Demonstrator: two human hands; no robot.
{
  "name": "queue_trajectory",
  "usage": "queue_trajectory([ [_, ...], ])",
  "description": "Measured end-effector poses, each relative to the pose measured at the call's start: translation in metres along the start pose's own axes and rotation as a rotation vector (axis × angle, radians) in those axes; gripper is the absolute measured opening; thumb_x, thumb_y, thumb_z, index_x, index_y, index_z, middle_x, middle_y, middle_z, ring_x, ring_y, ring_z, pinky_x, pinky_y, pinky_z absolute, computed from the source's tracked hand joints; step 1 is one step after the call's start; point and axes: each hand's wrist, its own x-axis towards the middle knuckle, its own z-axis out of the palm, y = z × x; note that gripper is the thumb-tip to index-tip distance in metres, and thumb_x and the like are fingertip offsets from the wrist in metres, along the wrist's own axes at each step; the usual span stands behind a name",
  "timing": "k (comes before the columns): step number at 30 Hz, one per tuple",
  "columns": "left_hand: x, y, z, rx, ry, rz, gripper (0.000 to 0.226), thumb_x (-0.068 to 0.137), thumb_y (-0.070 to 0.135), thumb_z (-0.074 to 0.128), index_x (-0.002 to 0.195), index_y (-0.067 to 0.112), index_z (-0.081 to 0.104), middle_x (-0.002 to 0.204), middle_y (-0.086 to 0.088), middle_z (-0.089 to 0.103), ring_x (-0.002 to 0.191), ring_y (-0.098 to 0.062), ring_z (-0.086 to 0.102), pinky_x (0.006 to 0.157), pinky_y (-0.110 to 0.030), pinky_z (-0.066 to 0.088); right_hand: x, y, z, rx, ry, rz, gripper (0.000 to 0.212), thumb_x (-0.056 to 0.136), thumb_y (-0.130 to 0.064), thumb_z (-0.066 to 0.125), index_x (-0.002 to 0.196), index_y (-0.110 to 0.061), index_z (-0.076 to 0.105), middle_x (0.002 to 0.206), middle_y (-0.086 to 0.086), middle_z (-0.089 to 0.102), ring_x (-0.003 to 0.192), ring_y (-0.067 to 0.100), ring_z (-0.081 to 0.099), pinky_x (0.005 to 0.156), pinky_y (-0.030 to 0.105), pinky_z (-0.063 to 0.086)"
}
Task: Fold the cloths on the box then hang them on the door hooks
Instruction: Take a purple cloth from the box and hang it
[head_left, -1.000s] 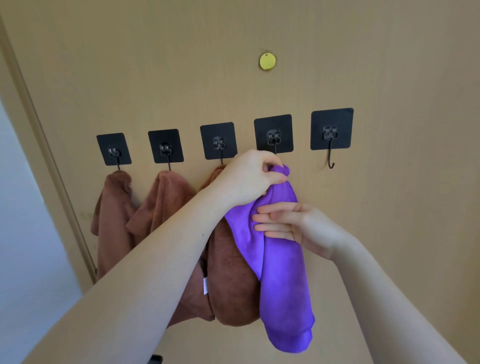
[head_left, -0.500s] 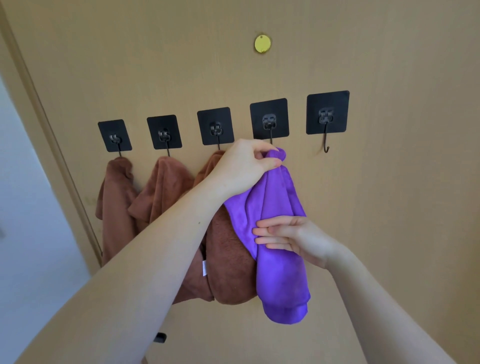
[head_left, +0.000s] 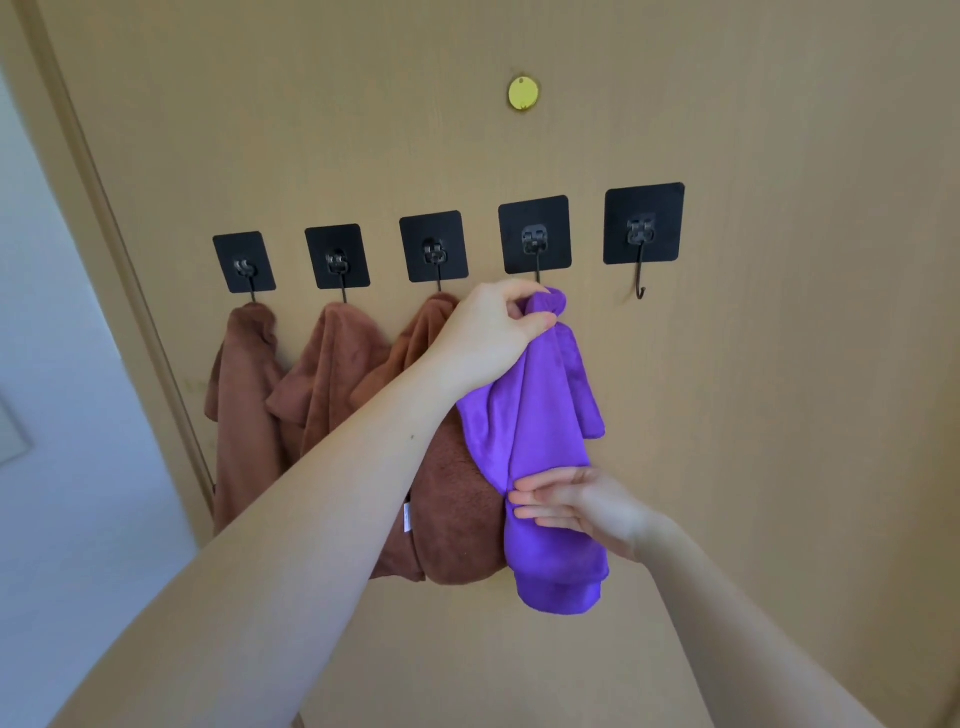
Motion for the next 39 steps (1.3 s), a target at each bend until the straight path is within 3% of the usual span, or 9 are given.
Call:
queue_trajectory([
  [5,-0.005,0.003,0.003,-0.002,0.01,-0.016,0.029,0.099,0.027,0.063,0.127,0.024,0.069,0.073,0.008,0.053,0.069,-0.007,0.053,0.067,-0.02,0.043,0.0,0.022,0.001,0.023,0.056,0.019,0.021,0.096,-0.002,0.063,0.115,-0.003,0.073,0.109,0.012,0.079,0.105,0.023,0.076,0.094,0.029,0.056],
  [13,-0.009,0.01,0.004,0.004,0.009,-0.044,0.031,0.099,0.023,0.062,0.13,0.025,0.066,0.069,0.008,0.054,0.069,-0.007,0.055,0.07,-0.022,0.044,0.005,0.059,-0.002,-0.009,0.127,0.07,0.022,0.097,0.004,0.056,0.107,-0.001,0.075,0.102,0.014,0.079,0.103,0.026,0.076,0.094,0.03,0.059],
  [17,-0.012,0.016,0.004,0.01,-0.007,-0.078,0.034,0.097,0.02,0.064,0.131,0.023,0.066,0.067,0.012,0.056,0.071,-0.009,0.058,0.073,-0.024,0.047,0.001,0.089,-0.004,-0.113,0.197,0.124,0.028,0.093,0.006,0.055,0.098,-0.01,0.077,0.107,0.012,0.079,0.11,0.028,0.072,0.099,0.035,0.055],
  [19,-0.013,0.019,0.004,0.009,-0.007,-0.093,0.035,0.096,0.017,0.063,0.13,0.021,0.067,0.071,0.019,0.055,0.074,-0.004,0.058,0.073,-0.021,0.045,-0.001,0.1,-0.006,-0.167,0.227,0.141,0.029,0.092,0.004,0.056,0.098,-0.014,0.078,0.109,0.01,0.078,0.111,0.028,0.071,0.091,0.031,0.055],
  [23,-0.014,0.025,0.005,0.029,-0.005,-0.11,0.034,0.095,0.017,0.063,0.129,0.02,0.066,0.078,0.02,0.056,0.081,-0.006,0.059,0.078,-0.023,0.045,0.0,0.098,-0.01,-0.134,0.199,0.162,0.024,0.094,0.001,0.057,0.104,-0.008,0.077,0.109,0.009,0.079,0.103,0.023,0.073,0.077,0.024,0.056],
  [30,-0.016,0.029,0.006,0.017,0.012,-0.15,0.035,0.095,0.018,0.064,0.13,0.021,0.065,0.083,0.016,0.061,0.087,-0.009,0.064,0.079,-0.023,0.05,0.002,0.096,-0.013,-0.156,0.159,0.185,0.019,0.093,-0.003,0.062,0.1,-0.009,0.079,0.102,0.008,0.08,0.1,0.023,0.075,0.087,0.031,0.057],
  [34,-0.019,0.031,0.008,-0.018,0.044,-0.174,0.034,0.094,0.018,0.065,0.128,0.025,0.066,0.082,-0.005,0.071,0.085,-0.019,0.071,0.086,-0.034,0.057,0.002,0.093,-0.017,-0.176,0.096,0.215,0.018,0.093,-0.01,0.063,0.103,-0.01,0.078,0.099,0.005,0.081,0.101,0.022,0.075,0.093,0.035,0.058],
  [37,-0.024,0.029,0.01,0.031,0.073,-0.161,0.039,0.093,0.02,0.066,0.131,0.028,0.063,0.08,-0.002,0.065,0.083,-0.018,0.067,0.091,-0.04,0.055,-0.001,0.088,-0.019,-0.172,0.044,0.239,0.036,0.077,-0.024,0.069,0.109,-0.009,0.077,0.101,0.005,0.081,0.103,0.023,0.075,0.092,0.036,0.059],
  [39,-0.032,0.025,0.012,0.088,0.123,-0.142,0.044,0.092,0.025,0.068,0.135,0.029,0.058,0.094,0.001,0.065,0.09,-0.014,0.065,0.093,-0.036,0.055,-0.006,0.086,-0.018,-0.152,0.016,0.255,0.049,0.068,-0.027,0.065,0.111,-0.008,0.075,0.104,0.008,0.08,0.104,0.025,0.075,0.088,0.034,0.059],
])
